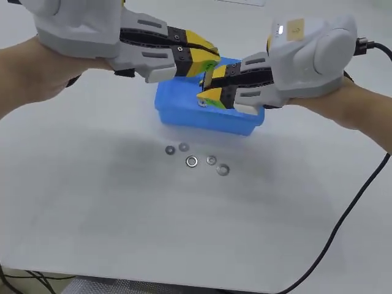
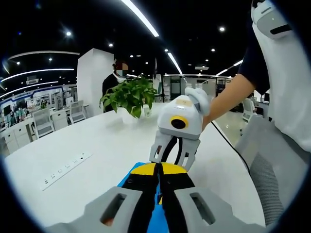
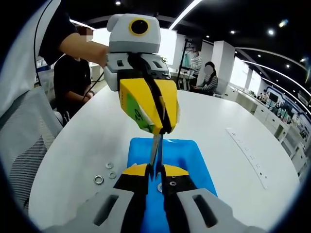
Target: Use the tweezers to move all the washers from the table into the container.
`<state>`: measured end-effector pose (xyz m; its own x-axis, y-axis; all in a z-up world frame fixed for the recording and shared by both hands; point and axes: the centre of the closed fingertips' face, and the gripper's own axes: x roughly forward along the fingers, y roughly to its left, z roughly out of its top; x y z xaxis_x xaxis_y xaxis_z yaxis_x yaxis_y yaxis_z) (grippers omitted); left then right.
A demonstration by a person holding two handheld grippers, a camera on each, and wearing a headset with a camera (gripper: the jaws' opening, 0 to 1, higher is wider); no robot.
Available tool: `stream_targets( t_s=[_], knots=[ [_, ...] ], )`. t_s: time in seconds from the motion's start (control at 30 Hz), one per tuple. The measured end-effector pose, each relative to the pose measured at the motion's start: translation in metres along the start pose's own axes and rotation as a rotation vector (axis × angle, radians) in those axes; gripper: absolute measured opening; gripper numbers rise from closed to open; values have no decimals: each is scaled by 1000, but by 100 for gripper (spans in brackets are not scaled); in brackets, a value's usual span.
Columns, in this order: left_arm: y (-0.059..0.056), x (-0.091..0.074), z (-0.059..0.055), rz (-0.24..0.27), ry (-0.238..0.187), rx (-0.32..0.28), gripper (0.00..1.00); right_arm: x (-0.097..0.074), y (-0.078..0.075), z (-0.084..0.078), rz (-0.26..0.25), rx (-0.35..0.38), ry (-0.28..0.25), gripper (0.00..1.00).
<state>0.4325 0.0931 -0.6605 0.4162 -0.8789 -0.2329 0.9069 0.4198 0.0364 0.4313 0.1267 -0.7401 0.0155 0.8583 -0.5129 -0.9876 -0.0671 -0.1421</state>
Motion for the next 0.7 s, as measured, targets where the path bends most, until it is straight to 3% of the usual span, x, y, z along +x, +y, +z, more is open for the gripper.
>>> stream_targets(
  t_s=[0.47,0.7],
  knots=[
    [-2,2,7,-3,-10,16,5,-3,-2,-1,-11,7,7,19],
    [0,0,10,-4,-9,25,5,-16,-7,-4,-54,36,5,22]
  ],
)
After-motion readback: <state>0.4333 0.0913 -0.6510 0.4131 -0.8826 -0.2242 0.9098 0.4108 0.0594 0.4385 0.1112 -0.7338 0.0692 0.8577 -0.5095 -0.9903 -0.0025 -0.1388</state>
